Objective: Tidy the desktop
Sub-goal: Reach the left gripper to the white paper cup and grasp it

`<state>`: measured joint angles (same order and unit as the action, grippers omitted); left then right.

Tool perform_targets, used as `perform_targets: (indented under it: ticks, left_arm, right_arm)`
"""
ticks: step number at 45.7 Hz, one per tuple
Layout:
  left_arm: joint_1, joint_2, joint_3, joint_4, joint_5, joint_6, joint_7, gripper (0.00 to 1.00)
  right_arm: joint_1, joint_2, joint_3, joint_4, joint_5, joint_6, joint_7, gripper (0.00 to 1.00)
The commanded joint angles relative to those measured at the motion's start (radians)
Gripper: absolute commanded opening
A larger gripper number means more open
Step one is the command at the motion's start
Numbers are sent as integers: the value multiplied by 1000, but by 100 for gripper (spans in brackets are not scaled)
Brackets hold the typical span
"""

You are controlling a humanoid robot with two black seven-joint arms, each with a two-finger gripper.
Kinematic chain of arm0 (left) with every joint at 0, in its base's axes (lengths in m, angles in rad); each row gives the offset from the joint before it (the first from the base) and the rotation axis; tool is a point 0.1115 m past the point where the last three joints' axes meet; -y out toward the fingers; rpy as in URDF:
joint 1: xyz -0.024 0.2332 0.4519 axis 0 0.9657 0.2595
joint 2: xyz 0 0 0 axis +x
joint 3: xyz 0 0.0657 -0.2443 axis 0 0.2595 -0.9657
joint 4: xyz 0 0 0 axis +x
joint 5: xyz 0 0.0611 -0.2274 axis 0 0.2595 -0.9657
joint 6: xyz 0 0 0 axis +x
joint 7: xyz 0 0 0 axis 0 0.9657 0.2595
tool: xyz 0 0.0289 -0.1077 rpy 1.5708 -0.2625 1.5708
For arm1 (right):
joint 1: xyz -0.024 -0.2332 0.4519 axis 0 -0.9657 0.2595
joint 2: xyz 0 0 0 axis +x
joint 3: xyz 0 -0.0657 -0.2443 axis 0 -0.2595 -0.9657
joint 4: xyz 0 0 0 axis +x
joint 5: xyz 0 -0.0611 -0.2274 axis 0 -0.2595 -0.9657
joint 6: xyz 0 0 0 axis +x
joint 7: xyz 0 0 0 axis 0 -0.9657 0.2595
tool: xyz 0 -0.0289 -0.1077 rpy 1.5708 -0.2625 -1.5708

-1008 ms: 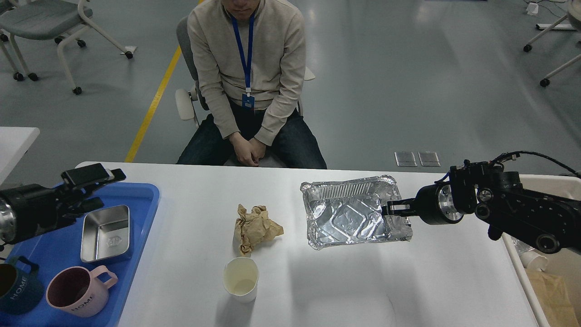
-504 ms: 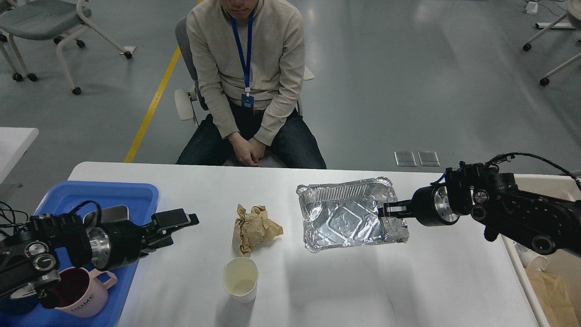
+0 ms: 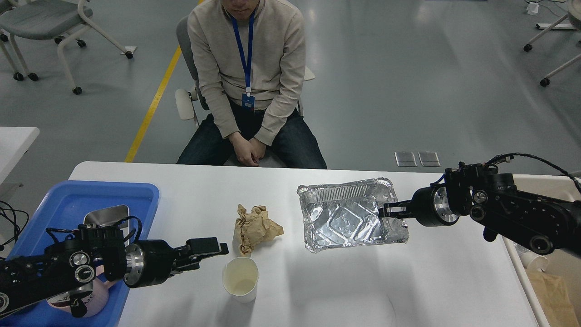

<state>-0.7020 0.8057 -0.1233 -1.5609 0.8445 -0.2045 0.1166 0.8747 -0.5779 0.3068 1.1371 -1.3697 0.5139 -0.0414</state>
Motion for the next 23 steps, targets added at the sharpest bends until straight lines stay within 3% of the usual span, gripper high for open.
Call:
perform_targets:
  ticks: [1,23]
  left_arm:
    - [-4,-14,11,-2,13,14,0,96]
    - [-16,-108,114,58,44,45,35,93]
  right_arm:
    - [-2,0,0,0,0,0,0,0]
    - [0,0,1,1,1,-2,0,0]
